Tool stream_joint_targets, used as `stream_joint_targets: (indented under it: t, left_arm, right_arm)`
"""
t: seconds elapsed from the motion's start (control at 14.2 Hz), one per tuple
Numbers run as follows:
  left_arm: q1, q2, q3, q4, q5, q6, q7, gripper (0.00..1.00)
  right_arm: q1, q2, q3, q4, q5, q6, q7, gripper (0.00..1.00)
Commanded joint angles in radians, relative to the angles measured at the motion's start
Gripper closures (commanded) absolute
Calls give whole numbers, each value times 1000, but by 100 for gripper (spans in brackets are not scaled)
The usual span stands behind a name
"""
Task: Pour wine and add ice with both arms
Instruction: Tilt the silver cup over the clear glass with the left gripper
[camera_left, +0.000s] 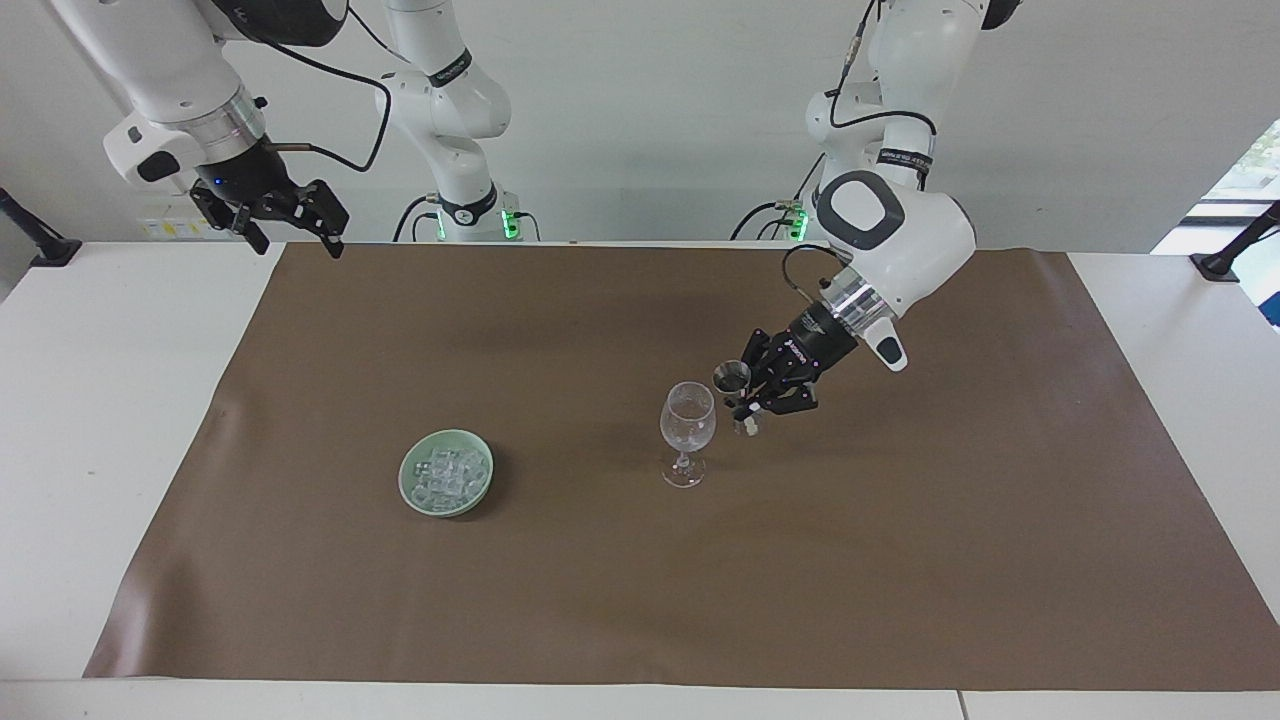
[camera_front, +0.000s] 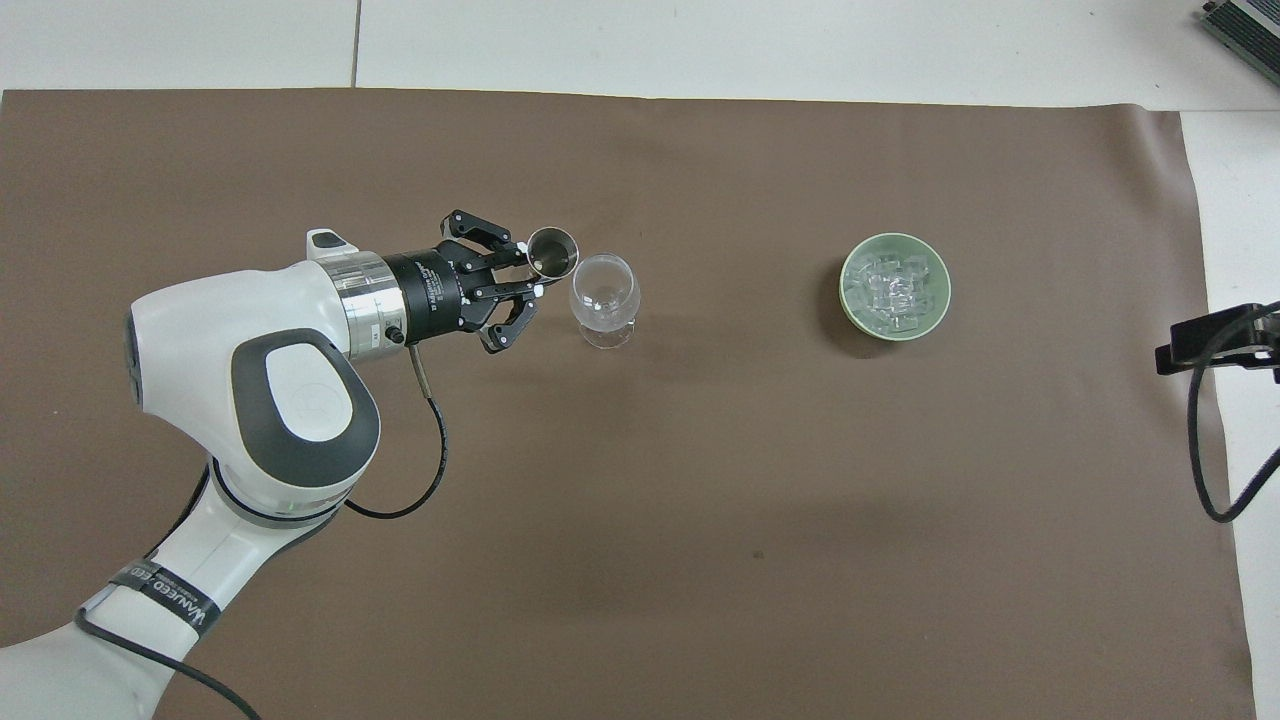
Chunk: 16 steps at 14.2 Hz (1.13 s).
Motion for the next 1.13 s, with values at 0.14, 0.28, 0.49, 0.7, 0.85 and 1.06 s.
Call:
stream_joint_targets:
  t: [0.14,0.28,0.49,0.7,0.85,1.06]
  left_arm:
    - [-10,-16,-6,-11,73,66,-41,100]
    - [-10,-15,-13,-8,116,72,-53,100]
    - [-23,-1,-18,3,190,120,-100,100]
    - [-24,10,-20,15,273,121,-139,100]
    - [-24,10,-20,15,305,121,-139,100]
    - [-24,10,-20,14,320,126,-139,100]
  right_arm:
    - [-6,-8,3,-9,3,15,-26,0]
    - [-6,-7,3,-9,3,15,-26,0]
    - [-6,-8,3,-9,3,15,-26,0]
    - [-6,-8,3,-9,3,15,-26,0]
    - [-6,-8,3,-9,3,15,-26,0]
    - [-6,-8,3,-9,3,15,-26,0]
